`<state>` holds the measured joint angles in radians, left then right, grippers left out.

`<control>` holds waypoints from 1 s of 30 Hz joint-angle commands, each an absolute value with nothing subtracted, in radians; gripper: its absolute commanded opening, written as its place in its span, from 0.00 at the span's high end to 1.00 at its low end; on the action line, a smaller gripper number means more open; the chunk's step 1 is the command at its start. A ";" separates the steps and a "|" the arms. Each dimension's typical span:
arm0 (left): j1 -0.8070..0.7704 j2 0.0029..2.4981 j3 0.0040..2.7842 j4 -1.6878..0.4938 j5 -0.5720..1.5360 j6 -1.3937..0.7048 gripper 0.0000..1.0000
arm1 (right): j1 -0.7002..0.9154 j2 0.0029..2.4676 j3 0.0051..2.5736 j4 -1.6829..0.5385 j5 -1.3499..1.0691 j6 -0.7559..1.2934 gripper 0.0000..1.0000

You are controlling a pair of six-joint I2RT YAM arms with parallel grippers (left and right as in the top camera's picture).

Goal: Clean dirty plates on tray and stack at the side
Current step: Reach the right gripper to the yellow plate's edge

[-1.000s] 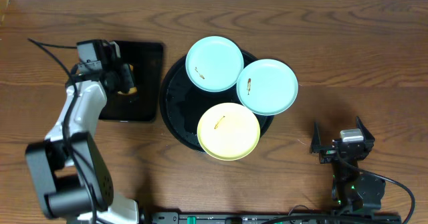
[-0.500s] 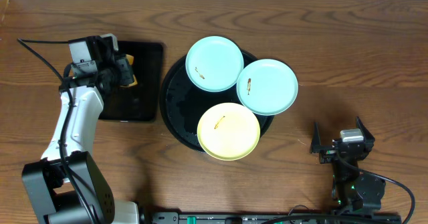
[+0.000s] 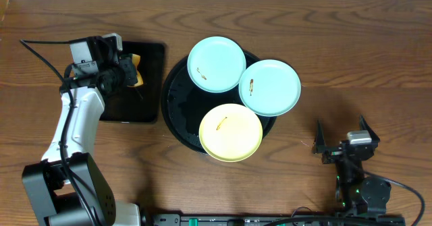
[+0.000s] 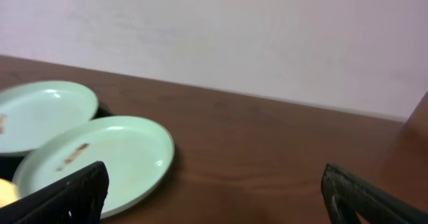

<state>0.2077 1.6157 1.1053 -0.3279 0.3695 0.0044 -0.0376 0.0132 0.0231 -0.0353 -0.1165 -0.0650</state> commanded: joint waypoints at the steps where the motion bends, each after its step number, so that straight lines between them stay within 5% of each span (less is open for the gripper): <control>1: 0.211 1.597 1.104 -0.312 0.393 0.011 0.92 | -0.021 0.035 0.132 -0.088 -0.131 0.080 0.01; 8: 0.211 1.597 1.104 -0.305 0.393 0.011 0.93 | -0.021 0.395 0.584 -0.340 -0.206 0.145 0.01; 15: 0.211 1.598 1.103 -0.307 0.393 0.011 0.92 | -0.021 0.944 1.243 -0.949 -0.324 0.053 0.01; 19: 0.211 1.598 1.103 -0.319 0.392 0.011 0.93 | -0.021 1.157 1.510 -1.116 -0.380 0.082 0.01; 24: 0.211 1.601 1.103 -0.366 0.350 0.011 0.92 | -0.018 1.275 1.619 -1.222 -0.610 0.092 0.01; 28: 0.211 1.602 1.102 -0.366 0.347 0.015 0.92 | 0.037 1.314 1.605 -1.282 -0.533 0.171 0.22; 30: 0.211 1.603 1.102 -0.365 0.347 0.020 0.92 | 0.099 1.318 1.575 -1.316 -0.392 0.256 0.24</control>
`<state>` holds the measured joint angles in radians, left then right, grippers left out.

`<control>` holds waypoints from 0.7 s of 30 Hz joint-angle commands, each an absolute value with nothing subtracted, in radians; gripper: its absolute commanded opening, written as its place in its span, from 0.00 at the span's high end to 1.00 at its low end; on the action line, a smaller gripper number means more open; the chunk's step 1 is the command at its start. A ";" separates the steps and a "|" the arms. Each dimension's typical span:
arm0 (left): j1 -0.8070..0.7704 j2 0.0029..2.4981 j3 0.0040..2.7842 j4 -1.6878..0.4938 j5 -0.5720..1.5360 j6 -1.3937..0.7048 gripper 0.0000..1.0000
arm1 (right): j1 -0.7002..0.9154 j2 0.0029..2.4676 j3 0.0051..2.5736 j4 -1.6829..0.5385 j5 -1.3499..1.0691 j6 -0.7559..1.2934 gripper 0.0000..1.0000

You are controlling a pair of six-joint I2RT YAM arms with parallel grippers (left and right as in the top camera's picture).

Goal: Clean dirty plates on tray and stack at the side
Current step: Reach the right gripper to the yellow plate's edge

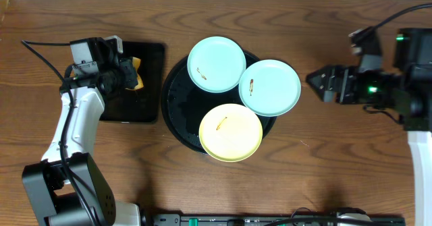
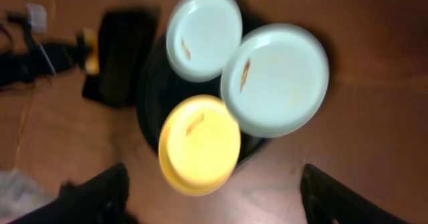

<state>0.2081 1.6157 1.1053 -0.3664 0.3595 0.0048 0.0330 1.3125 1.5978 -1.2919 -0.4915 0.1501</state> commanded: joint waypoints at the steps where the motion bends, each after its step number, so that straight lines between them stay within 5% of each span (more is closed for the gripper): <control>1: 0.211 1.605 1.102 -0.366 0.347 0.021 0.92 | 0.127 1.318 1.557 -1.322 -0.338 0.297 0.24; 9: 0.211 1.676 1.097 -0.359 0.347 0.022 0.93 | 0.327 1.319 1.261 -1.228 -0.226 0.477 0.23; 15: 0.211 1.695 1.097 -0.331 0.347 0.022 0.92 | 0.444 1.323 1.032 -1.003 -0.222 0.621 0.49; 21: 0.211 1.695 1.097 -0.328 0.347 0.022 0.92 | 0.604 1.337 0.893 -0.820 -0.118 0.822 0.50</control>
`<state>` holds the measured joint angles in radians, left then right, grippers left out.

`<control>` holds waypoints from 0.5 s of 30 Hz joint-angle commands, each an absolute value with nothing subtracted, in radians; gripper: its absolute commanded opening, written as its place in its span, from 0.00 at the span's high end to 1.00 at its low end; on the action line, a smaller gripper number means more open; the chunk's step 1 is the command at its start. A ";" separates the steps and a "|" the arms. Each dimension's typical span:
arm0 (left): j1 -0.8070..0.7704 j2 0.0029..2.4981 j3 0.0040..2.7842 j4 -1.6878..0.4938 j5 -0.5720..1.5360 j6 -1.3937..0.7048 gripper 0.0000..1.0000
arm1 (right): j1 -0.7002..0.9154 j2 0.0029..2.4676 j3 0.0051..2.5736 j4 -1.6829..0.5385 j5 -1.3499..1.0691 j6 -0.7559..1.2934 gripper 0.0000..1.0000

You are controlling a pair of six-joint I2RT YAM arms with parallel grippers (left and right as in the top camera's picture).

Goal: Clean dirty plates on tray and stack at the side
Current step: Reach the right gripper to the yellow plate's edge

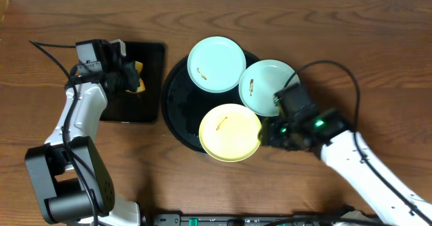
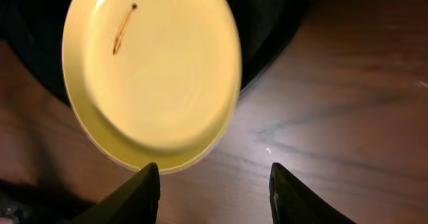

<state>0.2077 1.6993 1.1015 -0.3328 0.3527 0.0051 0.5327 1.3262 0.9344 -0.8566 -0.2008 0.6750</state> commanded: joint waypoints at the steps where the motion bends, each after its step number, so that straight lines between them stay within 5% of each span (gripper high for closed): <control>1: 0.211 1.695 1.097 -0.329 0.347 0.022 0.92 | 0.623 1.342 0.882 -0.813 -0.084 0.852 0.51; 15: 0.211 1.695 1.097 -0.332 0.347 0.022 0.92 | 0.764 1.370 0.810 -0.660 0.033 1.114 0.73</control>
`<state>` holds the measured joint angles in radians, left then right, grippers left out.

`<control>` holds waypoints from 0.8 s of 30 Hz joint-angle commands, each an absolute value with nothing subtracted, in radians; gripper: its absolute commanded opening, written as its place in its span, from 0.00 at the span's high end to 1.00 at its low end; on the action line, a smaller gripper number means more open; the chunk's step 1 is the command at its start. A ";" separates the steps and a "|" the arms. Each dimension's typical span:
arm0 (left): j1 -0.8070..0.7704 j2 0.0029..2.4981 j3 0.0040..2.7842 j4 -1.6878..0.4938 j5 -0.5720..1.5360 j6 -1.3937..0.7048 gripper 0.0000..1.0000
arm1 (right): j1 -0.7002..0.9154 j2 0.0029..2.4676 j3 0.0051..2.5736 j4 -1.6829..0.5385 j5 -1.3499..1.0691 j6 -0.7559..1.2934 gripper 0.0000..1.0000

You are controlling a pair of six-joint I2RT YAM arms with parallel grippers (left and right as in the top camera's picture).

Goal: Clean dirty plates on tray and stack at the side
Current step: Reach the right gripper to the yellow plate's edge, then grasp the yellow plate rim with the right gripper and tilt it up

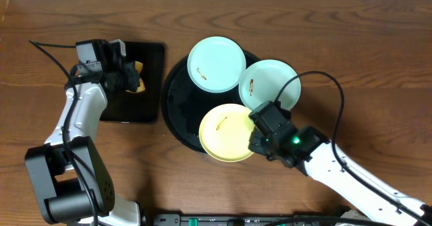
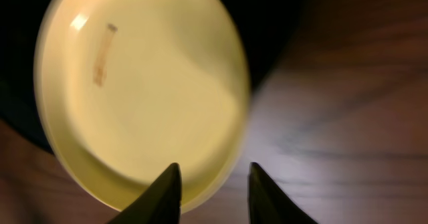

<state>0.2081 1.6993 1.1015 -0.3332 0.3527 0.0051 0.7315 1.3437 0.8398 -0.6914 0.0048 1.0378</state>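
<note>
A yellow plate (image 1: pixel 229 131) with a brown streak lies at the near edge of the round black tray (image 1: pixel 177 108). Two mint plates (image 1: pixel 216 64) (image 1: pixel 270 86), each with a small stain, rest on the tray's far side. My right gripper (image 1: pixel 256 144) is open at the yellow plate's (image 2: pixel 140 90) right rim. In the right wrist view the gripper (image 2: pixel 215 170) has one finger over the plate and the other over the table. My left gripper (image 1: pixel 125 76) sits against a yellow sponge (image 1: pixel 139 77); whether it grips it is hidden.
A flat black rectangular mat (image 1: pixel 135 101) lies left of the round tray, under the sponge. The right arm's cable (image 1: pixel 317 77) loops over the right mint plate. Bare wood table (image 1: pixel 351 50) stretches to the right of the tray.
My right gripper has moved left and lower onto the yellow plate's right rim, and its fingers stand closer together. The left arm and all plates are unchanged.
My right gripper first rested open at the table's near right corner. Then it was high at the far right, looking down on all three plates. Then it hung open beside the yellow plate, and now it straddles that plate's rim. The left gripper stayed by the sponge.
</note>
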 commanded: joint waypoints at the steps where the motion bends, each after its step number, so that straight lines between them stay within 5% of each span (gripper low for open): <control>1: 0.211 1.695 1.097 -0.332 0.347 0.022 0.92 | 0.772 1.380 0.802 -0.646 0.033 1.129 0.77; 15: 0.211 1.695 1.097 -0.336 0.347 0.022 0.92 | 0.801 1.454 0.789 -0.645 0.052 1.179 0.69; 24: 0.211 1.695 1.097 -0.336 0.347 0.022 0.92 | 0.813 1.517 0.789 -0.601 0.065 1.182 0.82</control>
<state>0.2077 1.6993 1.1015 -0.3344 0.3527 0.0051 0.8032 1.5108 0.7979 -0.6052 0.0360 1.1679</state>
